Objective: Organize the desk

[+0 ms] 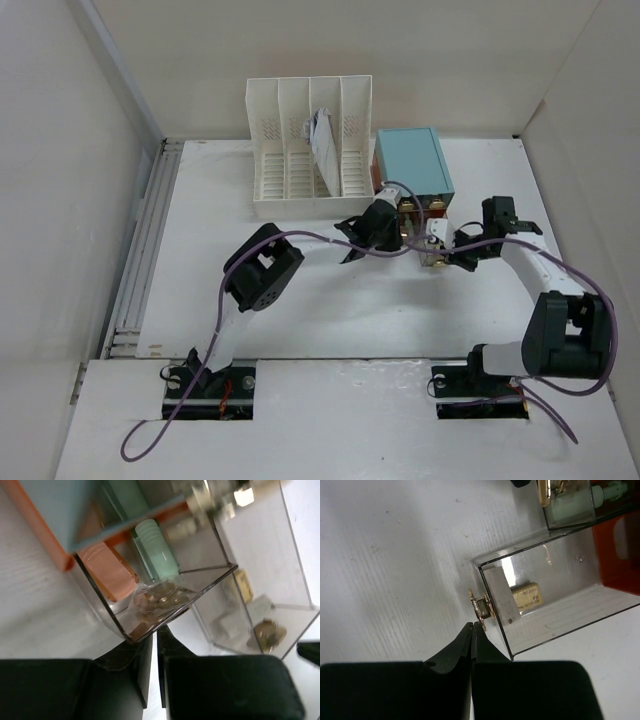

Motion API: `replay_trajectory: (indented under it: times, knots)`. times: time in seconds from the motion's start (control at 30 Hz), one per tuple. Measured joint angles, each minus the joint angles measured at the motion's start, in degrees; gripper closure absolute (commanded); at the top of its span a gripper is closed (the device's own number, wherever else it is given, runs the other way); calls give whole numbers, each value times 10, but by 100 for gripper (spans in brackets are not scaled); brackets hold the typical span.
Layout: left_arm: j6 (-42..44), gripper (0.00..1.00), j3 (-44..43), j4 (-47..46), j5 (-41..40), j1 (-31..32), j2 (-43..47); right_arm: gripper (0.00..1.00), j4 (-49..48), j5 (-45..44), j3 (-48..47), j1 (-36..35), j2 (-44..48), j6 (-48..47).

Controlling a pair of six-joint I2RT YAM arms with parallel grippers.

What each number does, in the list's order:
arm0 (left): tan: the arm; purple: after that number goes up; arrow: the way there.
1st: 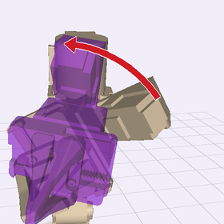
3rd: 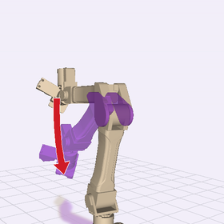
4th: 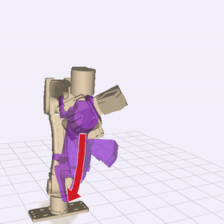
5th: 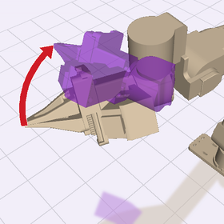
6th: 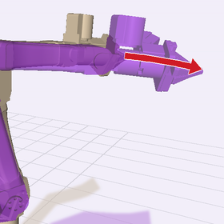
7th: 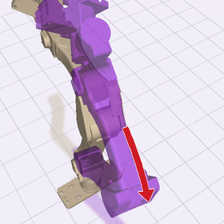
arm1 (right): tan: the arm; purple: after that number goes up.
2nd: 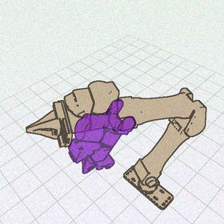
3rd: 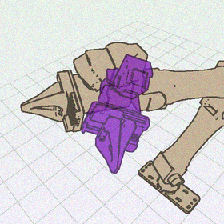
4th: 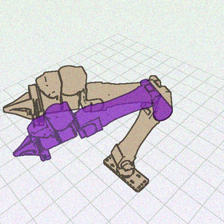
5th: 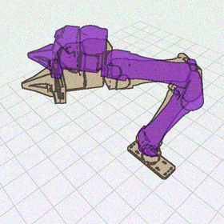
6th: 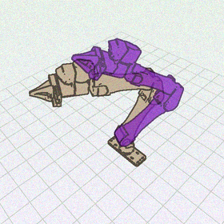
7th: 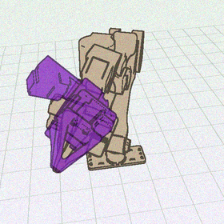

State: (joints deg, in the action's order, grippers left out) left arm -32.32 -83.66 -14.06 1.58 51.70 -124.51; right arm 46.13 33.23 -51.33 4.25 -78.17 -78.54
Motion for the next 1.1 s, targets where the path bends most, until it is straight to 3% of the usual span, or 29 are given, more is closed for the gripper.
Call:
replay_trajectory:
  times: [0.37, 0.73, 1.1]
  knots:
    - [-104, 84, -47, -12, -61, -16, -43, 100, -93, -1, 66, 3, 32, 25]
    - [-195, 80, -47, -40, -48, -15, -49, 100, -165, -23, 119, 3, 86, 12]
    - [-209, 79, -35, -59, -22, -18, -59, 100, -185, -58, 116, 3, 31, -19]
